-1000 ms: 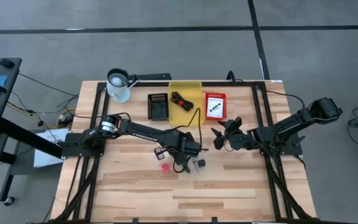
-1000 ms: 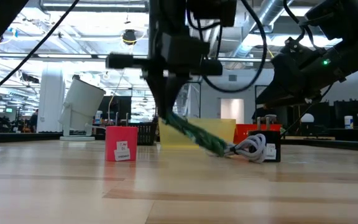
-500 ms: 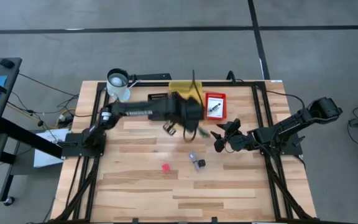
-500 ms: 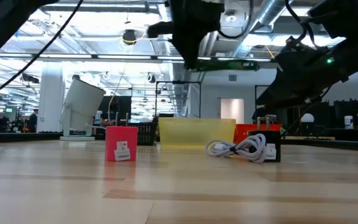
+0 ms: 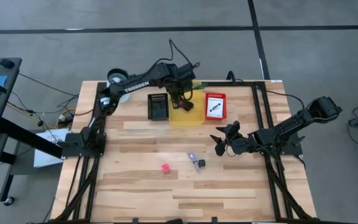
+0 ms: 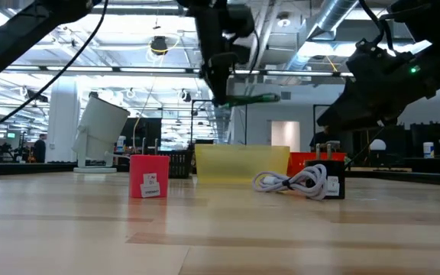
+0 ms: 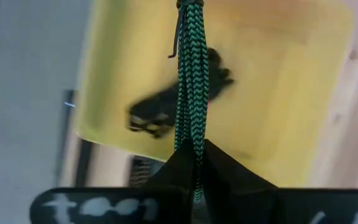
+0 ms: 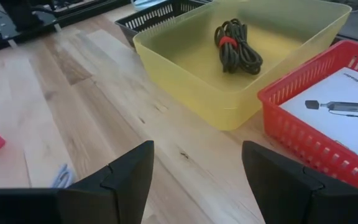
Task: Pick and place items into bin
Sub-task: Put the green charger cable into the yellow bin
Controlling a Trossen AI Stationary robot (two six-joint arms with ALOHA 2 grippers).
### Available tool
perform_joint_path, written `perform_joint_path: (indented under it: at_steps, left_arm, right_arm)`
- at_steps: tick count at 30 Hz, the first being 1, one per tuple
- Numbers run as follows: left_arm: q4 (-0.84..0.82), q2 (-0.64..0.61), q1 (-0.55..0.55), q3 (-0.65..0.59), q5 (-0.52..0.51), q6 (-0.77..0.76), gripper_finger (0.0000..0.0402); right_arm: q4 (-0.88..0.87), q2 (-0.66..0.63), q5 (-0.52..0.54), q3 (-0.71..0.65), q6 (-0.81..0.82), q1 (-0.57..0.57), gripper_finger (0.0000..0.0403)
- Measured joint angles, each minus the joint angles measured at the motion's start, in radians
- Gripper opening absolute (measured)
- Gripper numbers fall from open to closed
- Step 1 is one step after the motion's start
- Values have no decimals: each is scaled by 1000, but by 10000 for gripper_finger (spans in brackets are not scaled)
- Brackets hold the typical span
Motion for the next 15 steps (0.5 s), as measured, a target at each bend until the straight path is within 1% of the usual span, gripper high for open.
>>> perform_joint_path:
  at_steps: [3, 9, 12, 15]
  left_arm:
    - [-11, 2, 19, -51, 70, -28, 1]
    - [39, 1, 16, -173, 64, -33, 20]
    - [45, 1, 16, -213, 73, -12, 33]
    - [53, 1, 15, -229, 72, 3, 39]
  right_arm:
    - [2, 0, 0, 0, 9, 0, 240]
    - [2, 0, -1, 0, 20, 5, 240]
    - [2, 0, -1, 0, 20, 11, 240]
    - [2, 0, -1, 0, 19, 11, 240]
